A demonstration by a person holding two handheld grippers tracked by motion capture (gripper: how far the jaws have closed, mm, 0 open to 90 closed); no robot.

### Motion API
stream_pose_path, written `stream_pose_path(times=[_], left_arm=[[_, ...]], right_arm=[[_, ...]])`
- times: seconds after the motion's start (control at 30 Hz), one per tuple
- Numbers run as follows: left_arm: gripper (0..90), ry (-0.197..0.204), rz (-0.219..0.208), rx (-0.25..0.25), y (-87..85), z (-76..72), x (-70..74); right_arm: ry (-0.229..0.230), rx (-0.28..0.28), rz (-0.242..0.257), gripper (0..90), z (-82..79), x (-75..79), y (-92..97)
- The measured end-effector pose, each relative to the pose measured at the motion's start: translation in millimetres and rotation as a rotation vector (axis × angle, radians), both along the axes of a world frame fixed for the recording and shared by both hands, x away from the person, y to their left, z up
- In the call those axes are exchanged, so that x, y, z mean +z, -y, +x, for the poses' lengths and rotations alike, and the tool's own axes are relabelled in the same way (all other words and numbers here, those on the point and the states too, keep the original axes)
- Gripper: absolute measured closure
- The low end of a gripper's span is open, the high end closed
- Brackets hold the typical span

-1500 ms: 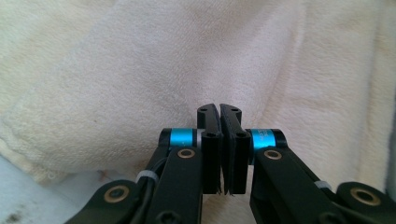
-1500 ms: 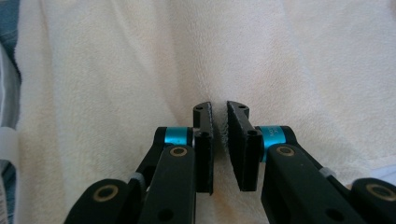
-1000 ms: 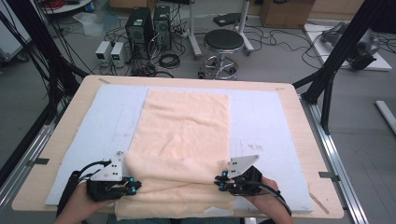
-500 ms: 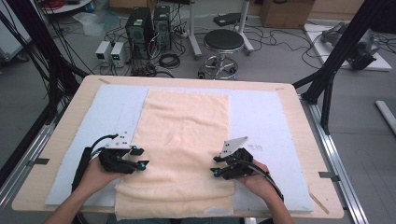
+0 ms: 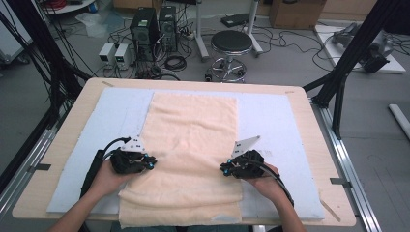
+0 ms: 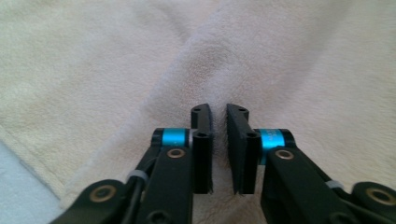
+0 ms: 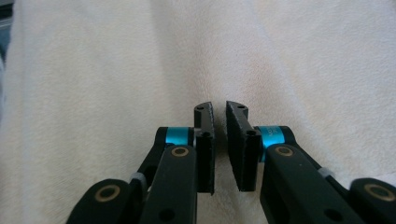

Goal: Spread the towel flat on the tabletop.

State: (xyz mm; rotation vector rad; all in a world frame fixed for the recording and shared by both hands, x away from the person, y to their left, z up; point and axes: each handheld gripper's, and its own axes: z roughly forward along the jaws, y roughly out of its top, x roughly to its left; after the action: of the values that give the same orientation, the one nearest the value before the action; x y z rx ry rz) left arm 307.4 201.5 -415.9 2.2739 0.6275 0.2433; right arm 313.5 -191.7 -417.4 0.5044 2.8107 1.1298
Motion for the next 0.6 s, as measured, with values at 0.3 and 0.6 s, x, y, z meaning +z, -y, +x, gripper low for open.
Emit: stream_pose_path(times=[0.3,0.6], left_arm=[[82.7,0.024,-0.026,-0.052,-9.4,-32.8,6.8],[83.2,-0.008,-0.018,-0.121,-11.0,-61.2,7.7]], right_arm=[[0.019,0.057,-0.027,83.7,-26.0,8.1,-4.1],[0.008,0.073,-0.014,83.3,-52.3,7.3,-1.4]])
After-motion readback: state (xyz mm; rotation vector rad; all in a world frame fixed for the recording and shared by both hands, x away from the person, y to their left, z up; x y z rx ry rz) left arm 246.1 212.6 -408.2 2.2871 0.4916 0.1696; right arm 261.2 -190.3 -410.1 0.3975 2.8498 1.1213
